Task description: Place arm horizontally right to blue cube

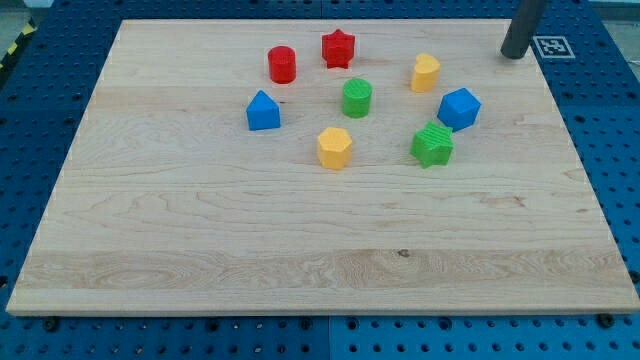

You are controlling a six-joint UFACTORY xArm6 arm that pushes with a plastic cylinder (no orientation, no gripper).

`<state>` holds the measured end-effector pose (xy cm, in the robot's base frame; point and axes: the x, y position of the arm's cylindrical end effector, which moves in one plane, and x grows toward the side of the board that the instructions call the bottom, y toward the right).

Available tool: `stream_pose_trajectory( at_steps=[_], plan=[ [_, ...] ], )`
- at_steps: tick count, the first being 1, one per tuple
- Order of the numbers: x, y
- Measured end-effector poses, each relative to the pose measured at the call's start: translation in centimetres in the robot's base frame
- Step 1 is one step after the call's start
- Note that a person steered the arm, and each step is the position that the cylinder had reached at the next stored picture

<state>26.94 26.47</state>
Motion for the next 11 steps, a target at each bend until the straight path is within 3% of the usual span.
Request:
stream_pose_trajectory(
  at_steps=[8, 10, 11],
  plan=[
    [0.2, 0.1],
    [3.9, -1.4],
    [8.7, -2.1]
  ],
)
